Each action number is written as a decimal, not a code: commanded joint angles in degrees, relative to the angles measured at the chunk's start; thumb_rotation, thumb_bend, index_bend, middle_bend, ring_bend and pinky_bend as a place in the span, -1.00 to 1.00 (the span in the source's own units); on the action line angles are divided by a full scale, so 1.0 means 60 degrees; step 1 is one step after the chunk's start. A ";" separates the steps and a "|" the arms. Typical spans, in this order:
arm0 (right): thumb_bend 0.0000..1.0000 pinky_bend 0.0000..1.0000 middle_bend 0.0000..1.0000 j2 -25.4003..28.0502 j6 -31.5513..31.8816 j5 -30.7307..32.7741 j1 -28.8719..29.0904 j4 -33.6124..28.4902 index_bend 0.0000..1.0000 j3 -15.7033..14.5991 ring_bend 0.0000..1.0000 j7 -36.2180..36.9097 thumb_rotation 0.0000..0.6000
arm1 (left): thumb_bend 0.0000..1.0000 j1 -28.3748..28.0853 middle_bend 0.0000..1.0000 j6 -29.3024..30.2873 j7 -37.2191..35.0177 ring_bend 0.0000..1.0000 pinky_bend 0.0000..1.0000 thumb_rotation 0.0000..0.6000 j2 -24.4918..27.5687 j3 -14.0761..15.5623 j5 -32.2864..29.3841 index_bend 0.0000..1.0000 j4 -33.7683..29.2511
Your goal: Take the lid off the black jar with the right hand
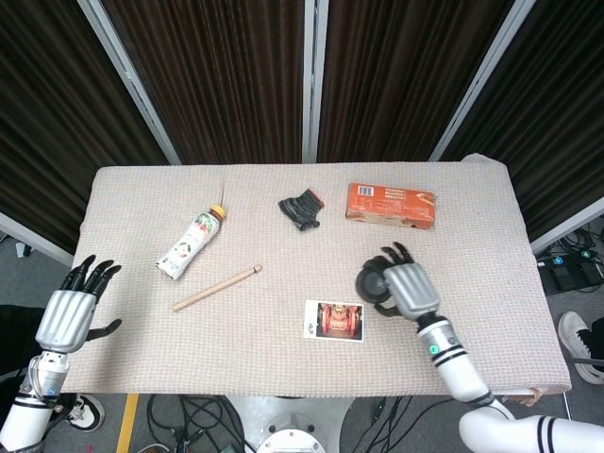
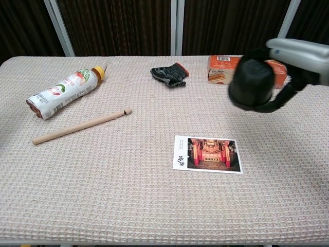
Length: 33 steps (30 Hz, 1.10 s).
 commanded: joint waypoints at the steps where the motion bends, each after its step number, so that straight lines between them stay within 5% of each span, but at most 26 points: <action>1: -0.53 -1.00 -0.13 0.1326 0.0033 0.0746 -0.0988 0.0939 -0.25 -0.0056 -0.81 0.2025 1.00 | -0.75 -0.0006 -0.78 0.0008 -0.0015 -1.00 -0.70 1.00 -0.0031 -0.0005 -0.0003 -0.71 -0.0008; 8: -0.52 -1.00 -0.12 -0.0596 -0.1253 -0.0371 0.0480 0.0726 -0.25 -0.0156 -0.81 0.0987 1.00 | -0.75 0.0080 -0.78 0.0150 0.0044 -1.00 -0.70 1.00 0.0038 0.0054 0.0057 -0.71 -0.0109; 12: -0.53 -1.00 -0.12 -0.1532 -0.1096 -0.0438 0.1020 0.0399 -0.24 0.0054 -0.81 0.0208 1.00 | -0.75 0.0128 -0.78 0.0170 -0.0031 -1.00 -0.70 1.00 0.0182 -0.0006 -0.0089 -0.71 -0.0153; 17: -0.53 -1.00 -0.12 -0.0727 -0.0237 0.0142 0.0371 0.0546 -0.24 0.0006 -0.81 0.0264 1.00 | -0.75 0.0097 -0.78 -0.0003 -0.0242 -1.00 -0.70 1.00 0.0084 0.0080 -0.0079 -0.71 0.0041; 23: -0.53 -1.00 -0.12 0.0237 -0.0473 0.0975 -0.0741 0.2071 -0.24 -0.0342 -0.81 0.2110 1.00 | -0.75 0.0078 -0.78 -0.0043 -0.0442 -1.00 -0.70 1.00 0.0020 0.0088 -0.0072 -0.71 0.0247; 33: -0.53 -1.00 -0.11 -0.0736 -0.1033 -0.0097 -0.0564 0.3291 -0.24 -0.0456 -0.81 0.3063 1.00 | -0.75 0.0069 -0.78 -0.0054 -0.0379 -1.00 -0.70 1.00 0.0028 0.0086 -0.0076 -0.71 0.0207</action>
